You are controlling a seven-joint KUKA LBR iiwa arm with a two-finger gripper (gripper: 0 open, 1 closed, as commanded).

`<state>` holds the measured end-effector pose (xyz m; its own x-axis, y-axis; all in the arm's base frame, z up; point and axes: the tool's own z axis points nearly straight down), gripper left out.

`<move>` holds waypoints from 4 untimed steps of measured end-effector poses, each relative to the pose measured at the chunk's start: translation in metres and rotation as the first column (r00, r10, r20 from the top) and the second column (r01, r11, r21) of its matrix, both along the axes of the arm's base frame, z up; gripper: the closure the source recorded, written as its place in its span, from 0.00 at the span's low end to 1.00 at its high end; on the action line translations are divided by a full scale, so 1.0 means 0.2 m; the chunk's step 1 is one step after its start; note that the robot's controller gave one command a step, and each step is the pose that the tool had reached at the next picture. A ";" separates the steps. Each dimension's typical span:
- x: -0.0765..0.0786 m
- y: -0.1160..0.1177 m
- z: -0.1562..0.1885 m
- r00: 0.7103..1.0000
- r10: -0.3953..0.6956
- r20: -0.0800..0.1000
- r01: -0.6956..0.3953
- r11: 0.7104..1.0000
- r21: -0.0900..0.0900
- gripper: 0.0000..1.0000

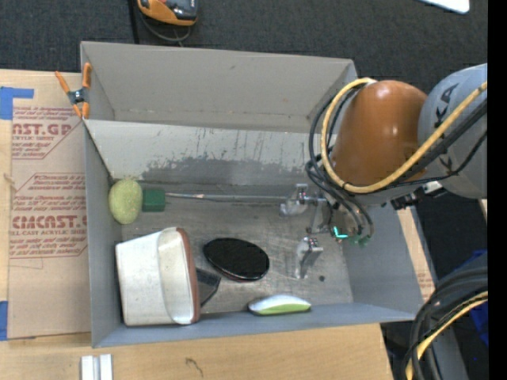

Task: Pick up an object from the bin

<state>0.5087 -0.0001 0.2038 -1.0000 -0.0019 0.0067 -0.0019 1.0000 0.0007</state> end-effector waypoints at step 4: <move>0.05 0.41 -0.41 1.000 0.008 0.007 -0.008 1.000 0.000 0.00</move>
Offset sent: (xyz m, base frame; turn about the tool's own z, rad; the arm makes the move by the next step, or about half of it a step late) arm 0.0249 0.0730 -0.1338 -0.2419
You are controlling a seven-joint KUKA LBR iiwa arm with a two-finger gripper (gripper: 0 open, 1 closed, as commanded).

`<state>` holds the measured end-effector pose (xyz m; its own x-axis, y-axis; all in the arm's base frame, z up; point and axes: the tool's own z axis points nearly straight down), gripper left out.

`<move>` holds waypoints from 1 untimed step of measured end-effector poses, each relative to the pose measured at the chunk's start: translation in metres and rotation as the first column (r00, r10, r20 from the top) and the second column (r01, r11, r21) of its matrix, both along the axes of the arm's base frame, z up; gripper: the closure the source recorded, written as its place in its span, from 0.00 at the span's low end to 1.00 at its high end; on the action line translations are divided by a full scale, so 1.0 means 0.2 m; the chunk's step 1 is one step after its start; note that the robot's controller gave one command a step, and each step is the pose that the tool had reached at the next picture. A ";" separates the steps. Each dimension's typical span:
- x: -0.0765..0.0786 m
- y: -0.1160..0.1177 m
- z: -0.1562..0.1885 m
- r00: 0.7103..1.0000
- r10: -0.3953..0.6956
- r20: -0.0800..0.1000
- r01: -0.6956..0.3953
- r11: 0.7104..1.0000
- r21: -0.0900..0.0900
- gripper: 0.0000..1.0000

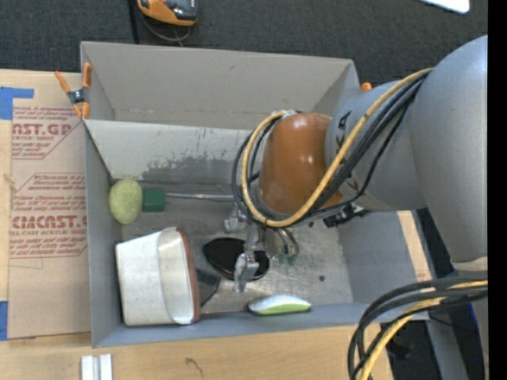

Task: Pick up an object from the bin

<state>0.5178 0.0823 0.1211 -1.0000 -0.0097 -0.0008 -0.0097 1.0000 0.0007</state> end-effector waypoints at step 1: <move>0.02 -0.02 -0.16 0.979 0.205 0.000 -0.205 0.979 0.000 0.00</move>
Offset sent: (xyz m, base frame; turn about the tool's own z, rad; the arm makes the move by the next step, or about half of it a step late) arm -0.0016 -0.0044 -0.0511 0.2051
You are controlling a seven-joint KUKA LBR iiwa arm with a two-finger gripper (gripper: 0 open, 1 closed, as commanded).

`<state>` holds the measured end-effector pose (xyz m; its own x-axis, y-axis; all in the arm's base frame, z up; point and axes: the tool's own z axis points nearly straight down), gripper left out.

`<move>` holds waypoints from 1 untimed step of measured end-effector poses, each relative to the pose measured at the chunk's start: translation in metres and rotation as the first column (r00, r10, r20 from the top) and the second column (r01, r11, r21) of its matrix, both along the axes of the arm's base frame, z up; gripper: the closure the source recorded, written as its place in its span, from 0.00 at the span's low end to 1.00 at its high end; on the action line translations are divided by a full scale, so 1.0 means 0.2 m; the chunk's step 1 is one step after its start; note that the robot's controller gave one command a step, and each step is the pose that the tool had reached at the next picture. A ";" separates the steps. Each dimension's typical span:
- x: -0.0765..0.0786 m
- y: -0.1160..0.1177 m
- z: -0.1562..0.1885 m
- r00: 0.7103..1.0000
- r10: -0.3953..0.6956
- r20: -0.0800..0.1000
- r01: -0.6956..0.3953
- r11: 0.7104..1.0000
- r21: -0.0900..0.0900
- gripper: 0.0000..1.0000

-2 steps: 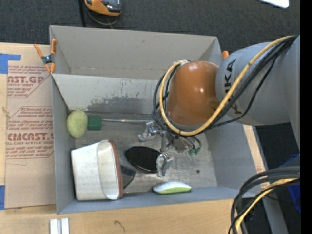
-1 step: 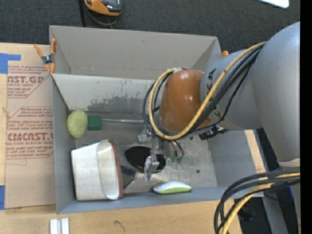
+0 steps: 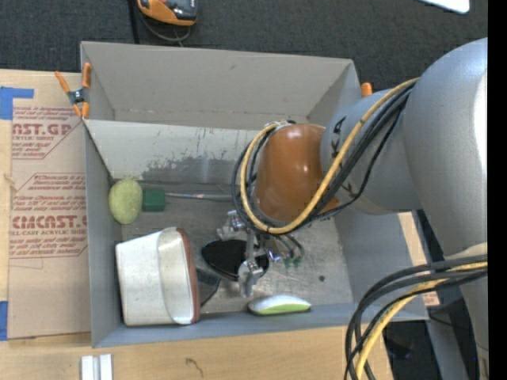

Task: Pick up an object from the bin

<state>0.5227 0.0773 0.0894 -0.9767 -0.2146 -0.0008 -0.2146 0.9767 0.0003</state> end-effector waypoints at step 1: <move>-0.02 0.02 -0.05 0.919 -0.394 -0.009 0.394 0.919 0.003 1.00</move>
Offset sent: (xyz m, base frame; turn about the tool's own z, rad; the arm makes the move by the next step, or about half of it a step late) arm 0.0000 0.0000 0.0000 0.0000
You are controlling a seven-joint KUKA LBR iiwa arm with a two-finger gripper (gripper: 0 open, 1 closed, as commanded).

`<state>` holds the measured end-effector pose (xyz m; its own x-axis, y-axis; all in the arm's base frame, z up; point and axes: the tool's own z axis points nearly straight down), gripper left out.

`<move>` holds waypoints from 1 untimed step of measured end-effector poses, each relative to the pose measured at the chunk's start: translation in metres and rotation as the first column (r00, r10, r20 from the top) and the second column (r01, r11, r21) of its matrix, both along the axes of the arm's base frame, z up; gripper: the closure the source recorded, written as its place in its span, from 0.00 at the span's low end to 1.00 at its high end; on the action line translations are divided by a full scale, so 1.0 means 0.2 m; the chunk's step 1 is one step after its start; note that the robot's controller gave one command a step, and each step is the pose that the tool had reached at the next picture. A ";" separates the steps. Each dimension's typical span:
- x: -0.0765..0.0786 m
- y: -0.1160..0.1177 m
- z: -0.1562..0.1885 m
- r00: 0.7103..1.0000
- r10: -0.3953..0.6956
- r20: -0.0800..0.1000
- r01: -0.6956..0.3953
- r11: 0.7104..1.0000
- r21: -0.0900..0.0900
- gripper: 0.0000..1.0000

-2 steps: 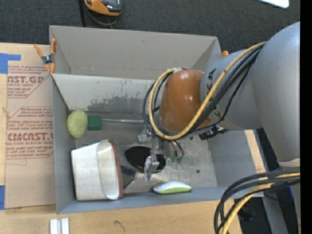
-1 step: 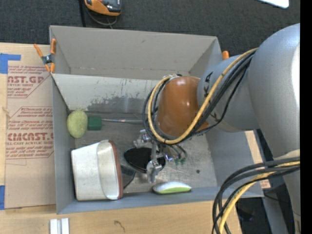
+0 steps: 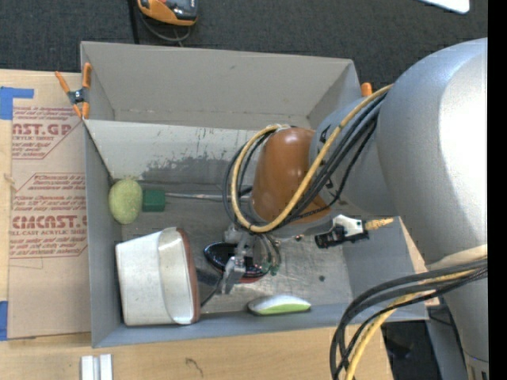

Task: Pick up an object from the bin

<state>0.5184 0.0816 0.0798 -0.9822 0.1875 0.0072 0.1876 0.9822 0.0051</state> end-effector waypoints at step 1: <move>0.00 0.00 0.00 1.000 -0.004 0.002 0.004 1.000 0.000 1.00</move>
Offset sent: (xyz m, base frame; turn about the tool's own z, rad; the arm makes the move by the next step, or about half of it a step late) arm 0.0000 0.0001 0.0722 0.0000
